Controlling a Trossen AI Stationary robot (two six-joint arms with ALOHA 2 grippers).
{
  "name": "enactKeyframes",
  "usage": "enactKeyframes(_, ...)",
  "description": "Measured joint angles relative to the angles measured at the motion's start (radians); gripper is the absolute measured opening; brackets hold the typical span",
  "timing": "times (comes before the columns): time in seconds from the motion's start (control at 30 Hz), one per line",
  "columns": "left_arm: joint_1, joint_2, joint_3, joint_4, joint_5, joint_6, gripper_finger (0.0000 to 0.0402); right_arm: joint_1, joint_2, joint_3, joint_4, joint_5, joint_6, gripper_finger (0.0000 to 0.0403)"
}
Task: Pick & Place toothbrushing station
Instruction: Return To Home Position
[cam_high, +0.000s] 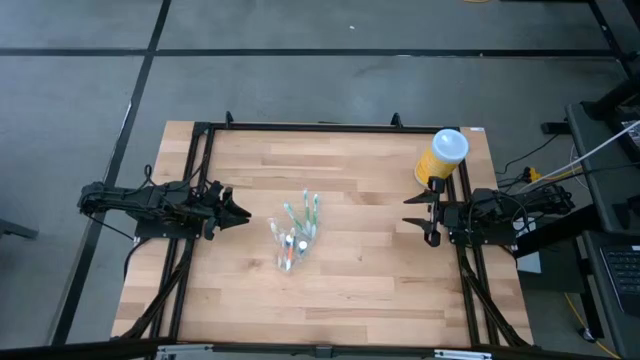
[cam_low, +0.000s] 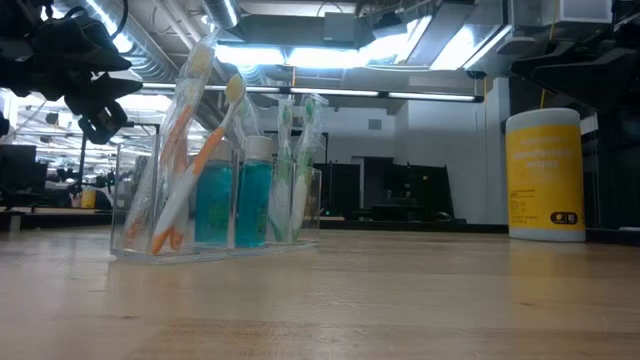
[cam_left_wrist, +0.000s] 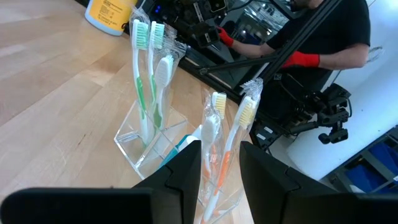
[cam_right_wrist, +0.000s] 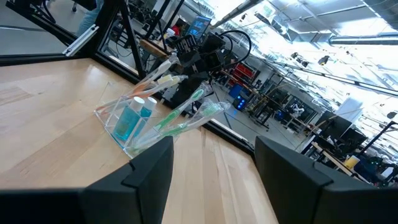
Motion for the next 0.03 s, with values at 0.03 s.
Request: enactKeyframes(0.03, 0.0, 0.0, 0.0, 0.0, 0.0, 0.0, 0.0106, 0.0, 0.0, 0.0, 0.0, 0.0, 0.0, 0.0227)
